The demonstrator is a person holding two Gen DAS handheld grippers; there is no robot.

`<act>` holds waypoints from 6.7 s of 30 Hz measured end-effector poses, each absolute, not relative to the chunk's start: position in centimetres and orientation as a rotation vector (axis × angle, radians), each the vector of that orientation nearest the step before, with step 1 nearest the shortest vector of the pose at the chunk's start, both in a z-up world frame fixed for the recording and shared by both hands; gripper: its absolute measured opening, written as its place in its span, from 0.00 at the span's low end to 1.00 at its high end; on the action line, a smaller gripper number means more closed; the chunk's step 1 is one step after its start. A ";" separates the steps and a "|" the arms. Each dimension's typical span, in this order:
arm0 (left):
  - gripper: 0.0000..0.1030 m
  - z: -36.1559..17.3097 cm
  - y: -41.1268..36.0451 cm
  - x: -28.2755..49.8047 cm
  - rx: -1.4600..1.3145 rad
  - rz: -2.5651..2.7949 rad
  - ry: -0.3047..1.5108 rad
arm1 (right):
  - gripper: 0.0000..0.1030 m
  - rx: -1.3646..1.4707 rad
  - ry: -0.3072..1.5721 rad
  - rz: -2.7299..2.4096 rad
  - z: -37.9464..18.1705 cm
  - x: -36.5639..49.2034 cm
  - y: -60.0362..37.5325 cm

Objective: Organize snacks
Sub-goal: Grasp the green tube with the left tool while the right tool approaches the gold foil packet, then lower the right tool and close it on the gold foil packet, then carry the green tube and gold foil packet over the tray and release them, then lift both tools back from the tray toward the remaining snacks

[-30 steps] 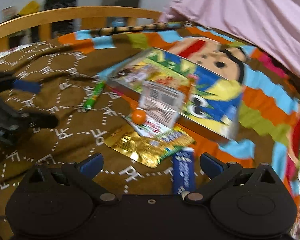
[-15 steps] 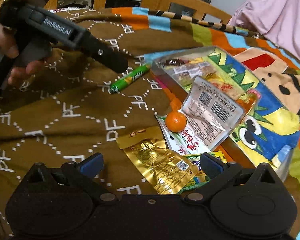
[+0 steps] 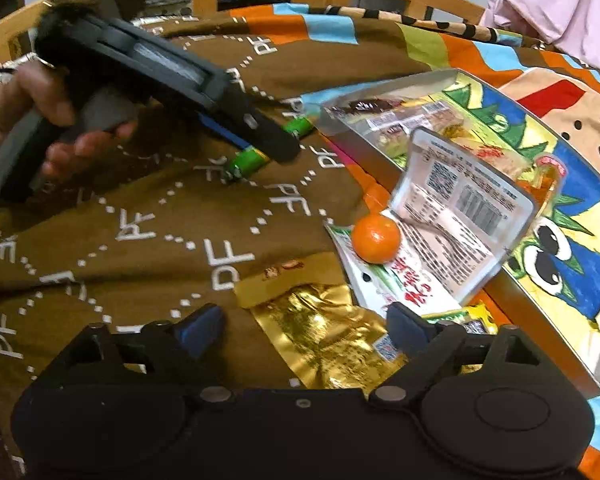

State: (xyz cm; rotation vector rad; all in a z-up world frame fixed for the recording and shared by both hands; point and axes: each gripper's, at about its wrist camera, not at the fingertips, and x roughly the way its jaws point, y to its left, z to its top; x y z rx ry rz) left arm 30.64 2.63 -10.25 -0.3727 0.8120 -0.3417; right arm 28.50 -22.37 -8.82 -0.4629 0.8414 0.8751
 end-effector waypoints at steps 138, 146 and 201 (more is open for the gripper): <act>0.18 -1.7 1.3 27.4 -0.438 -0.263 0.540 | 0.48 -0.216 0.453 0.285 -0.4 22.0 -21.1; 0.18 -0.7 0.3 32.8 -0.430 -0.260 0.411 | 0.48 -0.232 0.338 0.205 0.6 27.8 -21.5; 0.83 -2.2 1.2 34.8 -0.363 -0.251 0.417 | 0.95 -0.158 0.380 0.182 -0.6 33.0 -21.1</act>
